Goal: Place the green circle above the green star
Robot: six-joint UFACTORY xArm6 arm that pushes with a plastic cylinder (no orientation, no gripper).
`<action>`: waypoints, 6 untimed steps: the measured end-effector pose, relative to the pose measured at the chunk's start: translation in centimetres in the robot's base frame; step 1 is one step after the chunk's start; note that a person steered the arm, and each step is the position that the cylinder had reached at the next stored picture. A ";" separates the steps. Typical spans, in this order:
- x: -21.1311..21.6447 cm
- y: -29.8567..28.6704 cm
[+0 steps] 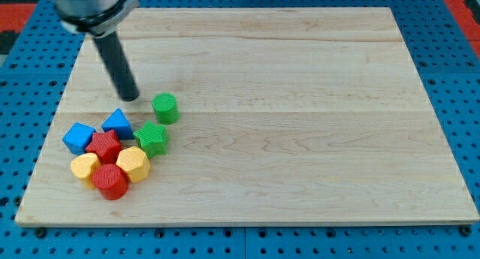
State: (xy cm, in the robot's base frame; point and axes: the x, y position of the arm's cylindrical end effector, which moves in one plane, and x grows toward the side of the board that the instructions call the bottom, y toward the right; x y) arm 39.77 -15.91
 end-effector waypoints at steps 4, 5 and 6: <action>4.5 5.4; 4.5 5.5; 4.3 5.5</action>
